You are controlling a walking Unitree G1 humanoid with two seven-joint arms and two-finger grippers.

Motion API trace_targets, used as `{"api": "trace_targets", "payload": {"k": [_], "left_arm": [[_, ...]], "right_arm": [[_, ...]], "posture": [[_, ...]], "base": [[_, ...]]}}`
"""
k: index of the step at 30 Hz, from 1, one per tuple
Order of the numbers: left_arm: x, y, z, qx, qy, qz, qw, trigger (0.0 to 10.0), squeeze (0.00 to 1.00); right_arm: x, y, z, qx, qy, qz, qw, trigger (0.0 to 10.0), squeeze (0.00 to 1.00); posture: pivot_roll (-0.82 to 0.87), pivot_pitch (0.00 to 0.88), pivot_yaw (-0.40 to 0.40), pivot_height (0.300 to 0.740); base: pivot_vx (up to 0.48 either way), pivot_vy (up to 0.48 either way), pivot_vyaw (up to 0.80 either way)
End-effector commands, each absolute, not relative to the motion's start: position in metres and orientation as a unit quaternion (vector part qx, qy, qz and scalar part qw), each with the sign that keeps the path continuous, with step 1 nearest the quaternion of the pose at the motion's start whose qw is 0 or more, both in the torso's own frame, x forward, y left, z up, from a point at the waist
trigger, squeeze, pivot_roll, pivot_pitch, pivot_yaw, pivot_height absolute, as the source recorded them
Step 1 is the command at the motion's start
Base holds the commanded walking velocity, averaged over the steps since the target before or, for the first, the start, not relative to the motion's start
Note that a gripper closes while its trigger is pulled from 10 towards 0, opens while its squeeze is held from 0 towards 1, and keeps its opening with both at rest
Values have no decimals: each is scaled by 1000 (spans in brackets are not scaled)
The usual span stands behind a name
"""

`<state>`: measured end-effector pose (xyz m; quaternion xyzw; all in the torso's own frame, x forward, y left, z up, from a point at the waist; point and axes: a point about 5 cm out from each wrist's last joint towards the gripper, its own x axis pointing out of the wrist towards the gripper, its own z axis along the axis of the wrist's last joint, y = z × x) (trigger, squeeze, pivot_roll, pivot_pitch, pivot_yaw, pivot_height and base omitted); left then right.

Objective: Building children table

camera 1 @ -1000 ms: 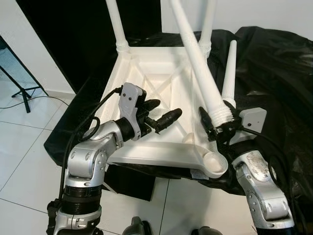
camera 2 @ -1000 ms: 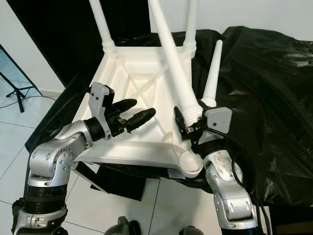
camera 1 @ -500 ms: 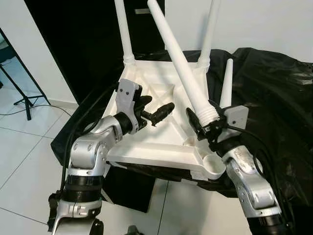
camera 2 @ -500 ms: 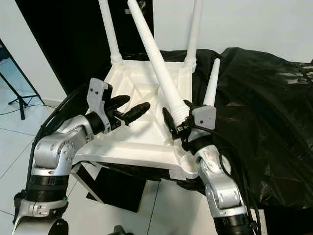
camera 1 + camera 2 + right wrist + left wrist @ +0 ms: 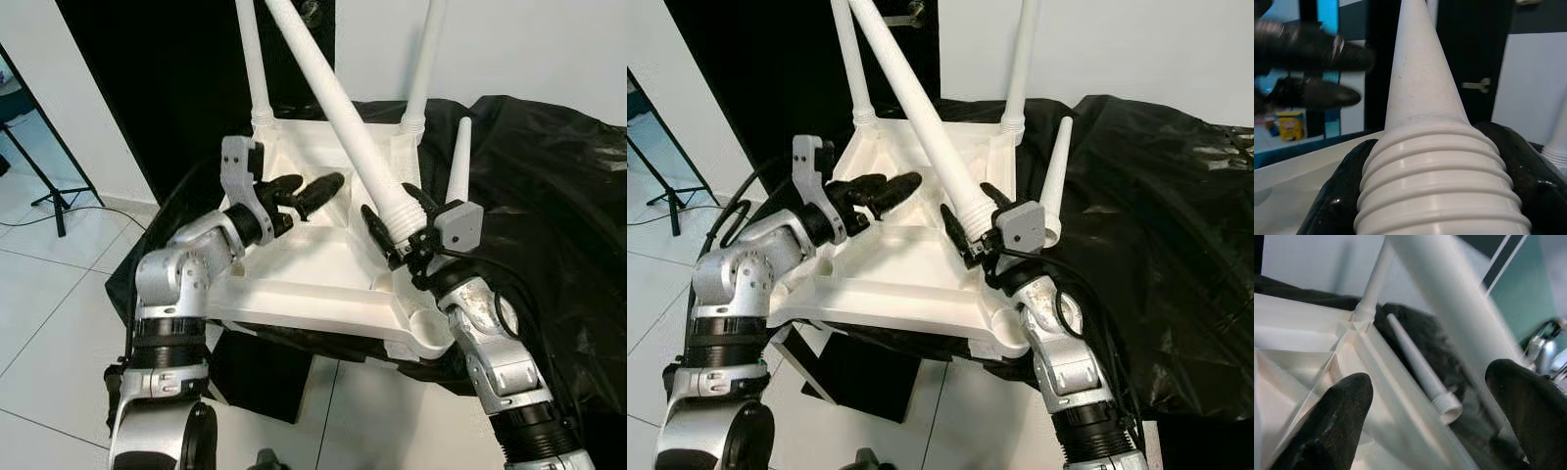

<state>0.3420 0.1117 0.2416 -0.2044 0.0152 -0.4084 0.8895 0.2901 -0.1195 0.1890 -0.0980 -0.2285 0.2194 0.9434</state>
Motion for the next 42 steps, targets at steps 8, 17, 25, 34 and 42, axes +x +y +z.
{"api": "trace_targets", "payload": {"k": [8, 17, 25, 34, 42], "left_arm": [[348, 116, 257, -266, 2, -466, 844, 10000, 0], [368, 119, 276, -303, -5, -453, 839, 10000, 0], [382, 132, 289, -328, -10, -423, 844, 10000, 0], [388, 137, 292, -338, -10, -405, 849, 0, 0], [391, 136, 291, -331, -4, -406, 852, 0, 0]], "right_arm": [[290, -108, 194, -127, -260, 270, 918, 10000, 0], [280, -87, 182, -134, -264, 301, 907, 10000, 0], [278, -87, 178, -125, -263, 297, 909, 10000, 0], [279, -86, 177, -125, -265, 294, 910, 10000, 0], [281, -84, 174, -99, -255, 298, 915, 10000, 0]], "posture": [[0, 0, 14, 740], [-12, 0, 21, 740], [-10, 0, 24, 740], [-8, 0, 32, 740], [-1, 0, 30, 740]], "base": [[0, 0, 0], [0, 0, 0], [0, 0, 0], [0, 0, 0], [0, 0, 0]]}}
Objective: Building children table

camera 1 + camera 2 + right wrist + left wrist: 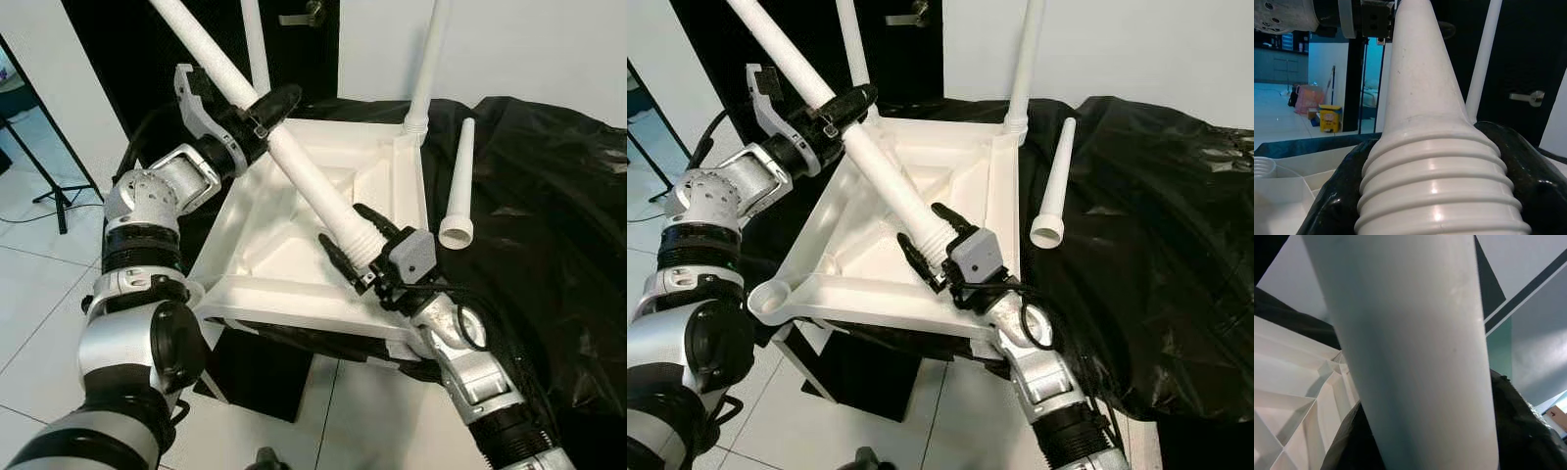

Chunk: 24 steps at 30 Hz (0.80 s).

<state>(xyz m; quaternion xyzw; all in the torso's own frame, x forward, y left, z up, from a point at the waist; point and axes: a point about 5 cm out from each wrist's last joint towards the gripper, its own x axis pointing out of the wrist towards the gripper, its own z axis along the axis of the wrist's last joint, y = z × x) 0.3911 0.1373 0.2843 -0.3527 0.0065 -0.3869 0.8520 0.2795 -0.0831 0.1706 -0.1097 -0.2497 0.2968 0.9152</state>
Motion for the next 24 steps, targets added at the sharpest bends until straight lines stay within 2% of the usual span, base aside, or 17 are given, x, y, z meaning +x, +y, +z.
{"api": "trace_targets", "payload": {"k": [1, 2, 6, 7, 12, 18, 19, 20, 21, 24], "left_arm": [[391, 136, 291, -331, -4, -406, 852, 0, 0], [392, 135, 291, -326, -4, -407, 853, 0, 0], [393, 135, 289, -323, -1, -405, 856, 0, 0], [393, 134, 289, -316, -4, -402, 859, 10000, 0], [391, 131, 295, -281, -30, -400, 872, 10000, 0], [379, 118, 301, -226, -74, -411, 880, 10000, 0], [377, 114, 301, -215, -83, -411, 882, 10000, 0], [377, 114, 301, -215, -83, -411, 882, 10000, 0], [374, 109, 300, -203, -92, -407, 886, 10000, 0], [370, 101, 297, -185, -109, -397, 892, 10000, 0]], "right_arm": [[281, -84, 174, -99, -255, 298, 915, 10000, 0], [282, -83, 173, -90, -249, 302, 916, 10000, 1000], [284, -84, 173, -71, -238, 299, 921, 10000, 1000], [285, -86, 173, -66, -236, 291, 925, 10000, 1000], [289, -89, 170, -32, -201, 282, 938, 10000, 1000], [295, -84, 171, -31, -163, 285, 944, 10000, 1000], [298, -84, 171, -26, -145, 281, 948, 10000, 925], [298, -84, 171, -26, -145, 281, 948, 10000, 925], [301, -84, 171, -24, -131, 278, 951, 10000, 0], [305, -80, 173, -42, -125, 287, 949, 10000, 0]], "posture": [[-1, 0, 30, 740], [1, 0, 29, 740], [1, 0, 26, 740], [-1, 0, 24, 740], [-4, 0, 20, 740], [-3, 0, 11, 740], [-1, 0, 9, 740], [-1, 0, 9, 740], [2, 0, 3, 740], [7, 0, -4, 740]], "base": [[0, 0, 0], [0, 0, 0], [0, 0, 0], [0, 0, 0], [0, 0, 0], [0, 0, 0], [0, 0, 0], [0, 0, 0], [0, 0, 0], [0, 0, 0]]}}
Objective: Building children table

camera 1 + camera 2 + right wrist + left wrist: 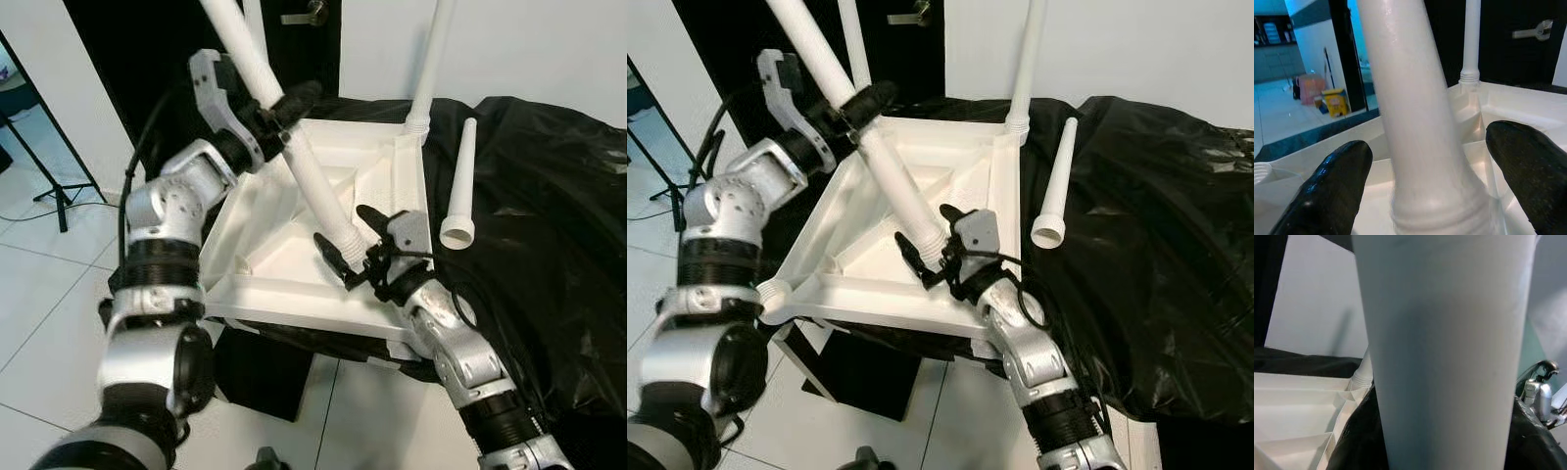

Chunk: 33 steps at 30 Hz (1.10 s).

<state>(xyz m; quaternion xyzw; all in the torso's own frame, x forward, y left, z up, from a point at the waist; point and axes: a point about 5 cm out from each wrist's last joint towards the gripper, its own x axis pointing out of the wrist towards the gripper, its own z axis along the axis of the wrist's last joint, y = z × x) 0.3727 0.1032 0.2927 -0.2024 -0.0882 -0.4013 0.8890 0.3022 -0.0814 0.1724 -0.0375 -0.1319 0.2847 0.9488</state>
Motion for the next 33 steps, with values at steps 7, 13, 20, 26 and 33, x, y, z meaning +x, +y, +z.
{"api": "trace_targets", "payload": {"k": [7, 13, 20, 26, 33], "left_arm": [[358, 85, 291, -98, -158, -364, 913, 10000, 0], [343, 66, 287, -48, -176, -371, 911, 10000, 0], [324, 43, 290, -26, -202, -384, 901, 10000, 0], [322, 39, 293, -26, -209, -386, 898, 10000, 0], [318, 29, 298, -26, -221, -390, 893, 10000, 0]], "right_arm": [[312, -75, 177, -82, -123, 291, 945, 10000, 0], [323, -73, 177, -99, -95, 275, 952, 10000, 0], [338, -69, 182, -142, -83, 273, 948, 10000, 0], [340, -68, 184, -148, -88, 275, 946, 10000, 0], [340, -61, 186, -161, -94, 294, 938, 4980, 0]], "posture": [[16, 0, -14, 740], [24, 0, -21, 740], [37, 0, -23, 740], [41, 0, -24, 740], [40, 0, -26, 740]], "base": [[0, 0, 0], [0, 0, 0], [0, 0, 0], [0, 0, 0], [0, 0, 0]]}}
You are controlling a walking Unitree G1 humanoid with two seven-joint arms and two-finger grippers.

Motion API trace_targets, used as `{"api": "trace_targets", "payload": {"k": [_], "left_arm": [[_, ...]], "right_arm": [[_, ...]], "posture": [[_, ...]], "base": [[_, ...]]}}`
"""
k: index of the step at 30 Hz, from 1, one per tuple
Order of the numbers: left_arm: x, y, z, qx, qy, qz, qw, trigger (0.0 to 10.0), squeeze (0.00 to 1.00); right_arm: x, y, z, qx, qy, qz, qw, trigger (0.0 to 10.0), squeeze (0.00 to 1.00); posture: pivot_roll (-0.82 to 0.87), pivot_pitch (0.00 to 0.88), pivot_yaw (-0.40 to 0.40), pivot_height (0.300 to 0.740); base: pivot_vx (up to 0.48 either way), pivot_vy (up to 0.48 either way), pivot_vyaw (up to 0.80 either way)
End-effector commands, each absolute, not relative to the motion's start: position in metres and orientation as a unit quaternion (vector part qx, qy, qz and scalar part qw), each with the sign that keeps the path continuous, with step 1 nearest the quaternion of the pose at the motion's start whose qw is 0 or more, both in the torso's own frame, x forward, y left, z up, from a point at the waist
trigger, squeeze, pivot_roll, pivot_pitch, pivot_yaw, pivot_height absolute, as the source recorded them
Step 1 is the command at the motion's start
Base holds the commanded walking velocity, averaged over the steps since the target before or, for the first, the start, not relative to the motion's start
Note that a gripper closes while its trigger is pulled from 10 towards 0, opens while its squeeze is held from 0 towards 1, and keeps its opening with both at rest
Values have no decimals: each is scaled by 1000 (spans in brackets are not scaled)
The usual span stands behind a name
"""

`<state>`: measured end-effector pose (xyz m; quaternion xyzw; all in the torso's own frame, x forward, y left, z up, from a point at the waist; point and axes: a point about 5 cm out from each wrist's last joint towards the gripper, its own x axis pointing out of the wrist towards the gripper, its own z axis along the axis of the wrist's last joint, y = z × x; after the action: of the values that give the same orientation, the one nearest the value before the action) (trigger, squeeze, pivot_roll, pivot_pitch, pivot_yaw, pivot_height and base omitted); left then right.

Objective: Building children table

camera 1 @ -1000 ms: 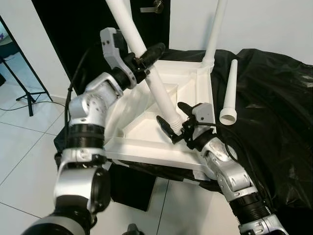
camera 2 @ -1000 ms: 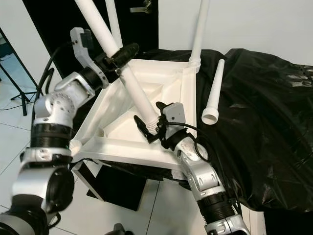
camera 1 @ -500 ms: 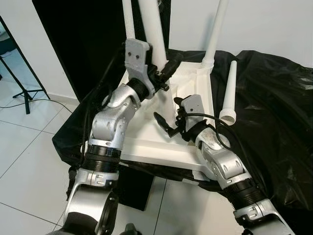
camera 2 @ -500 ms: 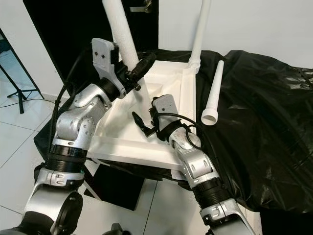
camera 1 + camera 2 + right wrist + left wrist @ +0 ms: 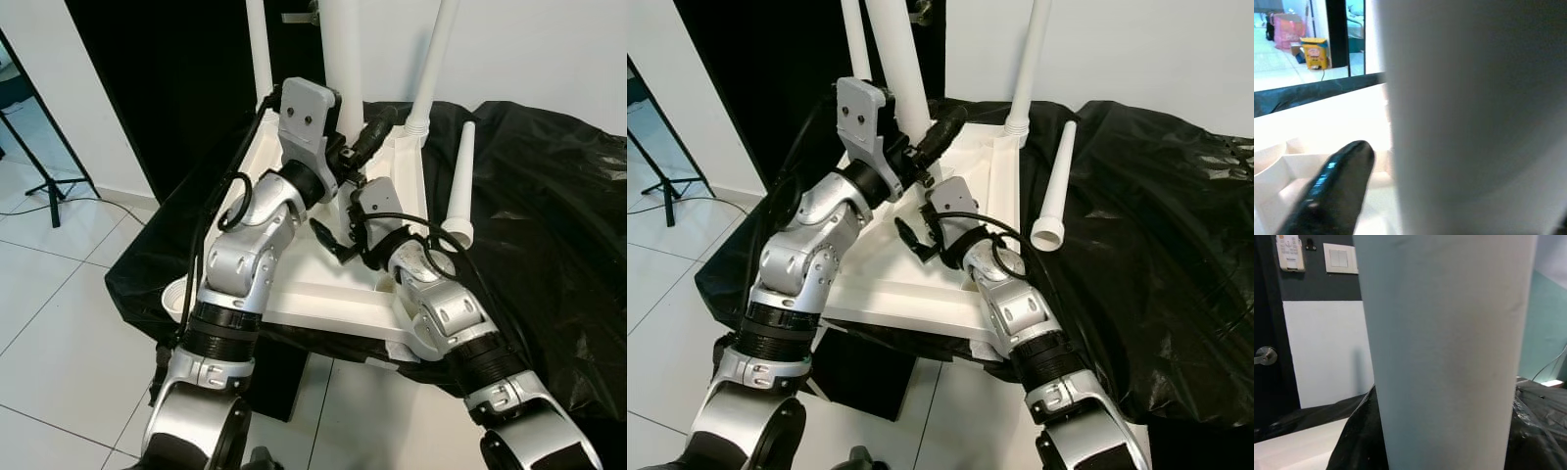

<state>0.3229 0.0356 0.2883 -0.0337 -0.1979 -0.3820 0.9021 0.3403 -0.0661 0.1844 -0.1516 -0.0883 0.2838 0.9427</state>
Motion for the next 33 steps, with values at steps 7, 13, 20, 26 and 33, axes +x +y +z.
{"api": "trace_targets", "payload": {"k": [7, 13, 20, 26, 33], "left_arm": [[315, 25, 299, -20, -223, -392, 892, 10000, 0], [315, 23, 299, -18, -223, -393, 892, 10000, 0], [314, 22, 296, -37, -213, -410, 886, 10000, 1000], [315, 34, 292, -6, -218, -408, 887, 10000, 192], [319, 59, 292, 2, -221, -383, 897, 10000, 0]], "right_arm": [[339, -59, 188, -160, -102, 295, 936, 4902, 0], [341, -60, 190, -152, -105, 283, 941, 0, 0], [343, -63, 190, -136, -99, 267, 949, 1529, 0], [348, -68, 192, -104, -87, 231, 964, 10000, 0], [354, -76, 193, -94, -86, 191, 973, 10000, 0]], "posture": [[37, 0, -21, 740], [37, 0, -18, 740], [38, 0, -22, 740], [34, 0, -37, 740], [51, 0, -31, 740]], "base": [[0, 0, 0], [0, 0, 0], [0, 0, 0], [0, 0, 0], [0, 0, 0]]}}
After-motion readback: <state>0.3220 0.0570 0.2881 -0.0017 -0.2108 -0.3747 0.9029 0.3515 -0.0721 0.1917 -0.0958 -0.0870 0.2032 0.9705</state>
